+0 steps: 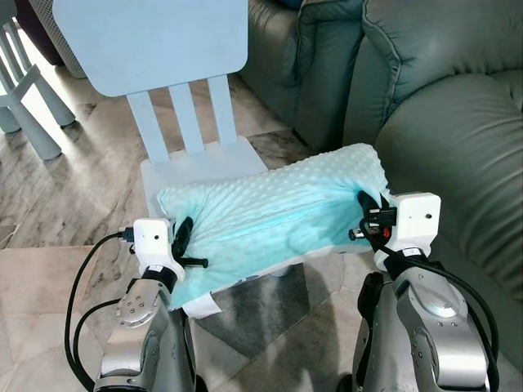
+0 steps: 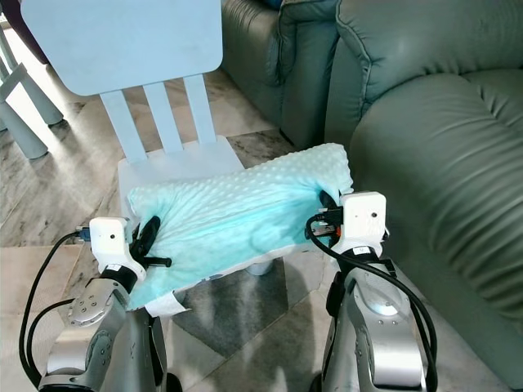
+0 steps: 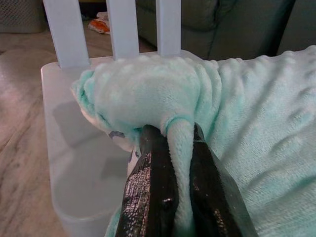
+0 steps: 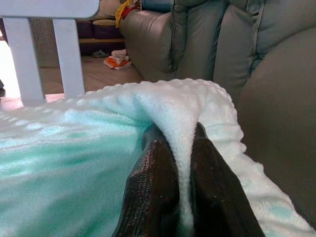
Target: Move the pillow to the sofa
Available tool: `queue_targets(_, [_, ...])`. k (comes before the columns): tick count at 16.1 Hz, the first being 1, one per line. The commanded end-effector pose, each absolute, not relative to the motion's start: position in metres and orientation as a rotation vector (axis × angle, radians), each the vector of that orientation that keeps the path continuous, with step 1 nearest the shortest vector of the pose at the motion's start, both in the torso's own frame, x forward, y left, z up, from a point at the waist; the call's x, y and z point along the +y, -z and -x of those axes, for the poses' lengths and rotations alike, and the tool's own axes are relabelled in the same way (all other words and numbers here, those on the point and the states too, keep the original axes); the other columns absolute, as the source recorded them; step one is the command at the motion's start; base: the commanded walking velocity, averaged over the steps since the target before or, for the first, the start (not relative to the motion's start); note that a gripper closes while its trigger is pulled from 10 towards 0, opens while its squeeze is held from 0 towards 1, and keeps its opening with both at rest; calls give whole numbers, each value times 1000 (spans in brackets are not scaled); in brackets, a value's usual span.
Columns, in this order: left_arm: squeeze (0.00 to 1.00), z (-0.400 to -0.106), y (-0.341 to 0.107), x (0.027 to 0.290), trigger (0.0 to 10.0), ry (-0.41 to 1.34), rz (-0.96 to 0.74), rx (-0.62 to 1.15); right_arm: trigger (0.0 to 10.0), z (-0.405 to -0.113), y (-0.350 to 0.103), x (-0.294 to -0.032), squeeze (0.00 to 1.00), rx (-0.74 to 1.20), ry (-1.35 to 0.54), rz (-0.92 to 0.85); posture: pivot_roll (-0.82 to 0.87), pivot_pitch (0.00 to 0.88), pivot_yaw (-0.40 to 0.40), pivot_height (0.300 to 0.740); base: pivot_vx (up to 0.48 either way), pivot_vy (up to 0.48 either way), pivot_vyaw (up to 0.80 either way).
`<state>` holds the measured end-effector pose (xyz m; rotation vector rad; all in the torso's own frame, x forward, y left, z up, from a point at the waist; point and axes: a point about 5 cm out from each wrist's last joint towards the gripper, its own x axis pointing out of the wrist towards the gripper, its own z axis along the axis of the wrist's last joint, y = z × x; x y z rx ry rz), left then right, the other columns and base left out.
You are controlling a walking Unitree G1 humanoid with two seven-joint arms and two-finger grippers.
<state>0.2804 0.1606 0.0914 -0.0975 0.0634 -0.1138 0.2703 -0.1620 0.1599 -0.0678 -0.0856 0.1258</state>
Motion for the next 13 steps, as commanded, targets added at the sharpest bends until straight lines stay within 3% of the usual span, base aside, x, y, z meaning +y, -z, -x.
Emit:
queue_targets(1, [0,-278,-90,165,10000,102,88,73,10000,-271,-172,-164,0,-135,-109,70,-157,0,51,398,0,0,0])
queue_targets(13, [0,-279,-89,162,10000,118,90,82,10000,-270,-172,-164,0,-131,-113,68,-161,0,56,518,0,0,0])
